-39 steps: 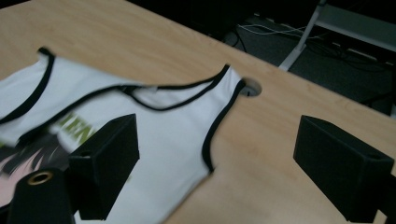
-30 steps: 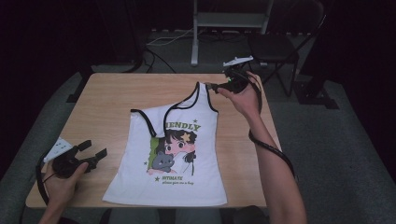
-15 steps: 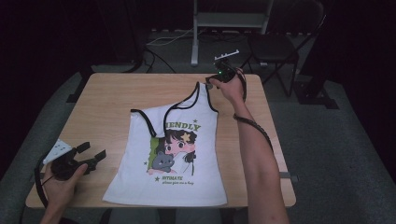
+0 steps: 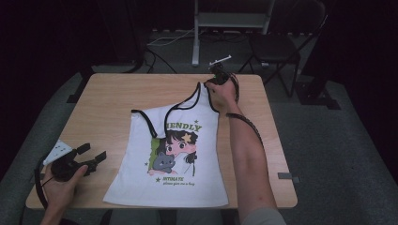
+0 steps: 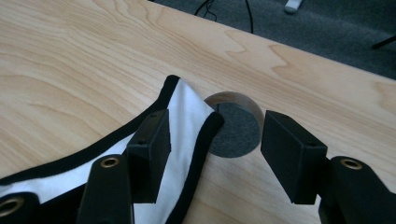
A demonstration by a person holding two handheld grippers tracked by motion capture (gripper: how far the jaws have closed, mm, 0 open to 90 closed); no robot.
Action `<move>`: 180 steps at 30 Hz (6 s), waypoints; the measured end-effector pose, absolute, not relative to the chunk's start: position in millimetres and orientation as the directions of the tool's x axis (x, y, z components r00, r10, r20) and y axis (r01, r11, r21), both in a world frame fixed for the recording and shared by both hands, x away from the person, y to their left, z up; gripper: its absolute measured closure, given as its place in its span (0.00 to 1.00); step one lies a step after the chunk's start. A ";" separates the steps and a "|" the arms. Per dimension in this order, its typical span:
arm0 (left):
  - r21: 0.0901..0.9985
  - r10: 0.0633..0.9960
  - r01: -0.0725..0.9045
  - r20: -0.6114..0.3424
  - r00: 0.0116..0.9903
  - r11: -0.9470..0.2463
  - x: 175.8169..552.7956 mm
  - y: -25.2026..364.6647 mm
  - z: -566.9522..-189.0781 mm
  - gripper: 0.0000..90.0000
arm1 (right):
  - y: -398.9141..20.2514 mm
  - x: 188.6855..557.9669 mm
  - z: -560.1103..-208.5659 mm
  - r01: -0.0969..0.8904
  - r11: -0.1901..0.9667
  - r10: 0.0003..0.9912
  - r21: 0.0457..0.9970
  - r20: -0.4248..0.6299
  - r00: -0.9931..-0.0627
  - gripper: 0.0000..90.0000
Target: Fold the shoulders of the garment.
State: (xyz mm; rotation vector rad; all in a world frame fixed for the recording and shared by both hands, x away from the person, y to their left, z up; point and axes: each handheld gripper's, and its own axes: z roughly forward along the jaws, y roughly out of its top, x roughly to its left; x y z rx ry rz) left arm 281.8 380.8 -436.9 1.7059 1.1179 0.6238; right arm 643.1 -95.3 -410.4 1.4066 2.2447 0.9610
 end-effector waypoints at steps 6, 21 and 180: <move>0.913 0.890 0.392 -0.082 0.449 -0.113 281.3 380.6 -436.9 0.21 | -87.1 647.3 -418.1 0.677 0.289 0.891 0.677 0.068 -0.449 0.49; 0.911 0.892 0.393 -0.074 0.446 -0.121 281.3 379.7 -436.8 0.21 | -79.8 648.7 -428.9 0.669 0.306 0.881 0.677 0.064 -0.468 0.76; 0.905 0.878 0.391 -0.045 0.476 -0.166 278.5 373.3 -436.8 0.21 | -43.0 489.7 -380.0 0.432 0.348 0.783 0.832 -0.004 -0.622 0.96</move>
